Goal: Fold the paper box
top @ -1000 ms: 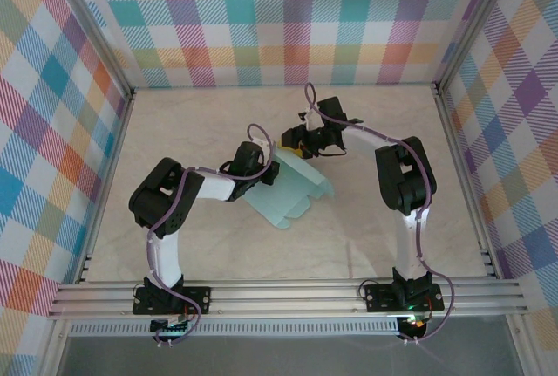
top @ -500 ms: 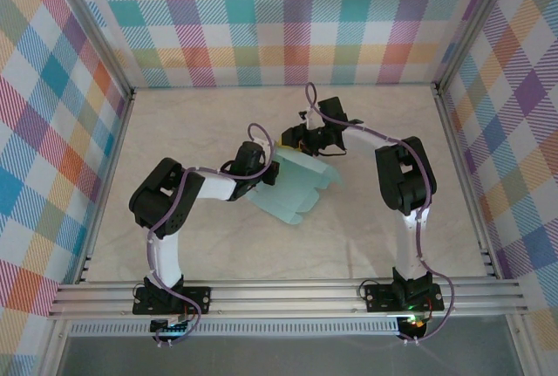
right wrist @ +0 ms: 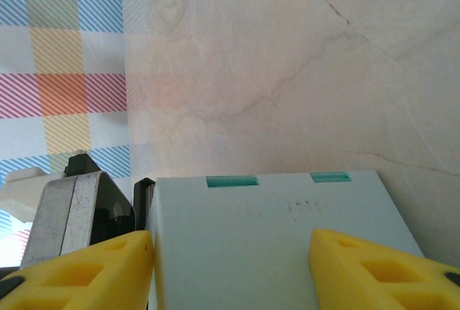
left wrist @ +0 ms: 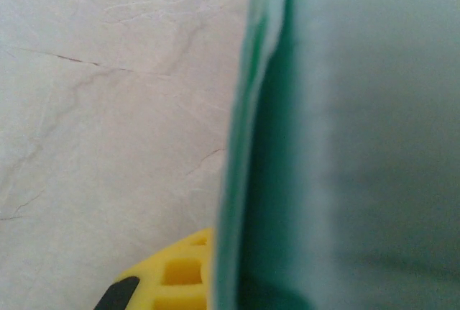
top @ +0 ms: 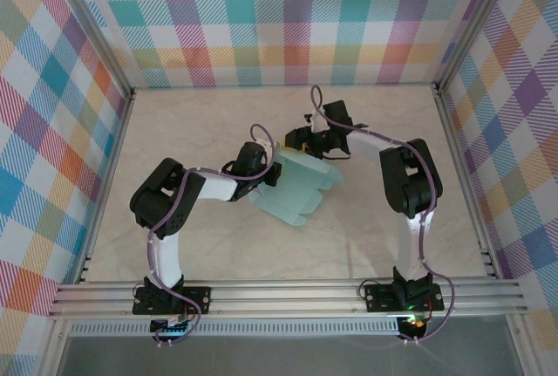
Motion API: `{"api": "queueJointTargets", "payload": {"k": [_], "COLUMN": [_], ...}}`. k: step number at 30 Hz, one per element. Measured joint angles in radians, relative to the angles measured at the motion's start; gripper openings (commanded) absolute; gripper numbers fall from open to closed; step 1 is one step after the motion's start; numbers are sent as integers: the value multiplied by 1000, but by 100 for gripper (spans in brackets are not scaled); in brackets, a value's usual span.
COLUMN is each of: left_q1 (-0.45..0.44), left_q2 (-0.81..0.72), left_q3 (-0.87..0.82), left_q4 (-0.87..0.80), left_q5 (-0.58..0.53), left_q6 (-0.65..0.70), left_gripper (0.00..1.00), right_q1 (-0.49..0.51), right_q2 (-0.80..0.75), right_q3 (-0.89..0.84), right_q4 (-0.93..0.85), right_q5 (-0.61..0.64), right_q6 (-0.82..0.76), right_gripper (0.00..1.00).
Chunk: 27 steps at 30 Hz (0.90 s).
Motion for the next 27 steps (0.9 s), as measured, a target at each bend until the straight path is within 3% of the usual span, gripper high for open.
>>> {"api": "queueJointTargets", "payload": {"k": [9, 13, 17, 21, 27], "left_q1": [-1, -1, -1, 4, 4], "left_q2": [4, 6, 7, 7, 7], "left_q3": [35, 60, 76, 83, 85], "left_q4": [-59, -104, -135, -151, -152], "left_q5": [-10, -11, -28, -36, -38], "left_q6": [-8, -27, -42, -49, -40], "left_gripper": [0, 0, 0, 0, 0], "right_q1": [-3, 12, 41, 57, 57], "right_q2": [-6, -47, -63, -63, -90], "right_q3": [-43, -110, -154, -164, -159], "right_q4": [84, 177, 275, 317, 265], "right_q5": [-14, 44, 117, 156, 172], "right_q6": [74, 134, 208, 238, 208], "right_gripper": [50, 43, 44, 49, 68]}}
